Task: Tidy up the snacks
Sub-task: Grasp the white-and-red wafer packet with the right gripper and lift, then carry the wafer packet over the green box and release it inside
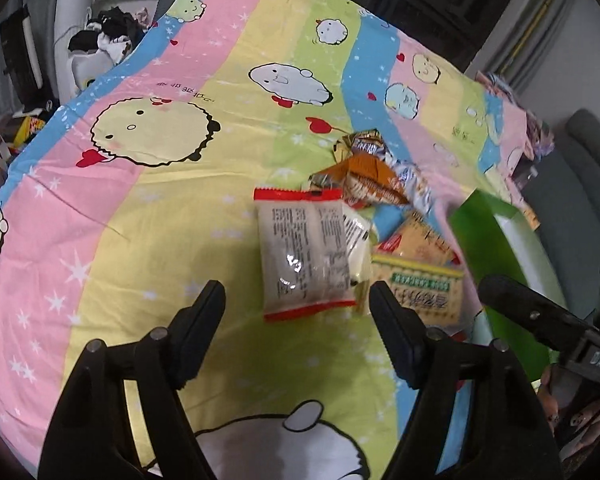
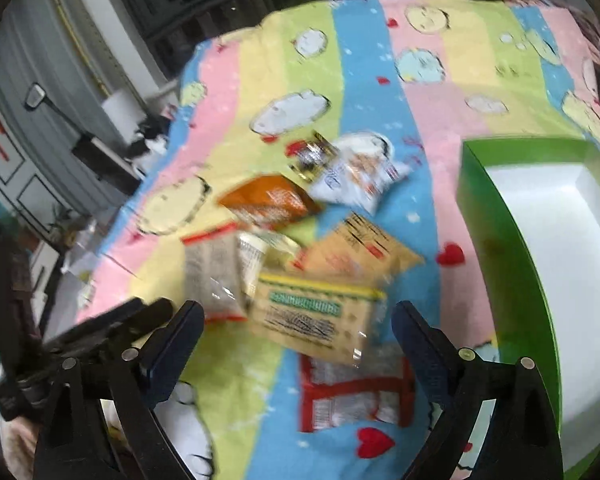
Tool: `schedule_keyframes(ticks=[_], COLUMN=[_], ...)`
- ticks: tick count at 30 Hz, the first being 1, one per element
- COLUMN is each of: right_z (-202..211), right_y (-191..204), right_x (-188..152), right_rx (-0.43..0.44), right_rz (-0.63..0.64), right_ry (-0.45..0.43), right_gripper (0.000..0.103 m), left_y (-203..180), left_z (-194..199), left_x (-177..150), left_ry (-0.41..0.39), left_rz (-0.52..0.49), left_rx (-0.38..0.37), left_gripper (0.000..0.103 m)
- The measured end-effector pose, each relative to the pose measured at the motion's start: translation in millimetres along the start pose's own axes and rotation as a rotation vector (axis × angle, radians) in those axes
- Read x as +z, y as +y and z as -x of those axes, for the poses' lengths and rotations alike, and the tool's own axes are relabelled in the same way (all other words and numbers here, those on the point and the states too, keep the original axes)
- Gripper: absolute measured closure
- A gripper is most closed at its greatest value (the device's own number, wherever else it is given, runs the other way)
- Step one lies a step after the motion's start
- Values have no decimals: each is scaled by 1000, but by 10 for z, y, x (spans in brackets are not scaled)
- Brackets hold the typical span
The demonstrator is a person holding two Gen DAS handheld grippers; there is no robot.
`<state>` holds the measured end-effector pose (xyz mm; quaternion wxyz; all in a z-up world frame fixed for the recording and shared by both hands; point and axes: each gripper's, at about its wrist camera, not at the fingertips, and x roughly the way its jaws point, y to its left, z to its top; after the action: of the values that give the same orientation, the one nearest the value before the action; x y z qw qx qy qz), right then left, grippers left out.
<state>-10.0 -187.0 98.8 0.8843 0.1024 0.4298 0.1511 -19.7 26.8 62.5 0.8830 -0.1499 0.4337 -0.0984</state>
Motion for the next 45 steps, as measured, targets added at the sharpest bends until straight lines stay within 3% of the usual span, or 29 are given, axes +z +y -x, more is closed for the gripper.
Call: schedule_keyframes(ticks=[3, 7, 13, 18, 22, 25, 33, 45], right_z=[-23, -397, -915, -1140, -1274, -1276, -1098, 36], right_y=[161, 415, 475, 470, 515, 543, 484, 491], right_x=[86, 200, 289, 271, 222, 183, 138, 230], right_rx=[70, 166, 182, 202, 219, 171, 212, 179], right_rz=[13, 27, -24, -49, -41, -16, -58, -42], right_ry=[6, 94, 209, 258, 282, 263, 214, 5], right_gripper=[21, 30, 33, 33, 36, 44, 46, 46], left_y=[37, 61, 217, 211, 210, 147, -29, -691], left_z=[-52, -217, -355, -449, -496, -490, -287, 403], left_x=[32, 82, 124, 99, 72, 39, 22, 97], left_ry=[31, 66, 99, 125, 144, 134, 97, -34], left_rz=[46, 78, 133, 105, 116, 74, 15, -126], left_rx=[-48, -59, -74, -40, -93, -79, -38, -106], left_gripper=[32, 41, 48, 56, 64, 66, 67, 67])
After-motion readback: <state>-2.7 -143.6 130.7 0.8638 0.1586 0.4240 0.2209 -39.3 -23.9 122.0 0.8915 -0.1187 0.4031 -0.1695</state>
